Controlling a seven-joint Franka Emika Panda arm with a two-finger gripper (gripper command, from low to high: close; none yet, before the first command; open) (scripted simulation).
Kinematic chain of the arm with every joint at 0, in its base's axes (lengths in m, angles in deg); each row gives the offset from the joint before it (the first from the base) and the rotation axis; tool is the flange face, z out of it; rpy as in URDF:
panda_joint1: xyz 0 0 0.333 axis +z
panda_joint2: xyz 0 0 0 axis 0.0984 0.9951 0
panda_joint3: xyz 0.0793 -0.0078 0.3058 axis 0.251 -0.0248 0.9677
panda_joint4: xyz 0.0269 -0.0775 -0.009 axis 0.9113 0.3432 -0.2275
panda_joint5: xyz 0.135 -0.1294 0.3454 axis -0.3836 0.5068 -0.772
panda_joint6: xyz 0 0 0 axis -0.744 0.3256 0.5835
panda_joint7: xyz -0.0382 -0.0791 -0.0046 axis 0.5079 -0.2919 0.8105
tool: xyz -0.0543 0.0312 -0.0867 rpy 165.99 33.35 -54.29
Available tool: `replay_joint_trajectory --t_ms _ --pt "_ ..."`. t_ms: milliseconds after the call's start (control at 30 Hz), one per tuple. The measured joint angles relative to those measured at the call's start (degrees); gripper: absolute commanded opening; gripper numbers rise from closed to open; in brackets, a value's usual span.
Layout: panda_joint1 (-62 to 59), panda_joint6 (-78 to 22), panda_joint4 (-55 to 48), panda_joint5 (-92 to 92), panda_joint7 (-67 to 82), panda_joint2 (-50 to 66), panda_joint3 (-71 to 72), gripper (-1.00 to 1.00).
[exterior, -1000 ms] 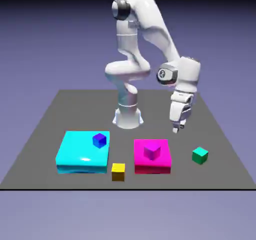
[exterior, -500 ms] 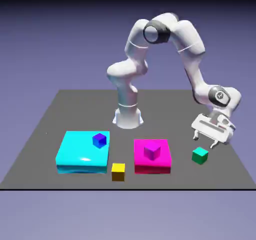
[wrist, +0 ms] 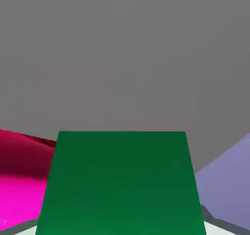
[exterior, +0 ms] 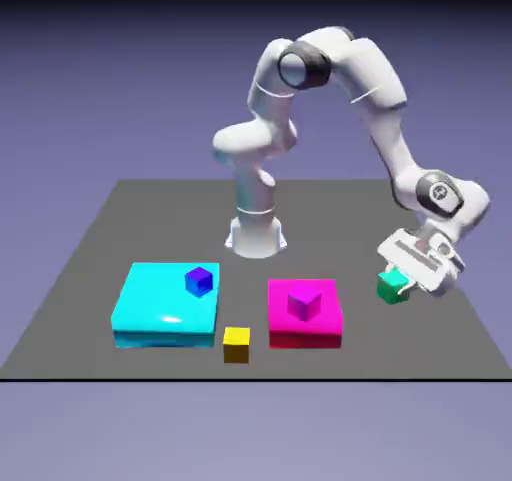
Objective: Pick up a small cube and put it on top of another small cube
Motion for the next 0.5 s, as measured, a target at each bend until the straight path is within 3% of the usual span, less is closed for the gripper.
replay_joint_trajectory --t_ms 267,400,433,500 --pt "-16.09 -10.99 -2.87 -13.33 -0.29 -7.07 -0.27 -1.00" --pt "-17.90 -3.53 3.33 -10.72 -2.43 -5.67 -1.83 -1.00" --pt "-18.10 -2.69 4.02 -10.43 -2.67 -5.51 -2.00 1.00" --pt "-18.11 -2.66 4.03 -10.30 -2.70 -5.51 -2.00 1.00"
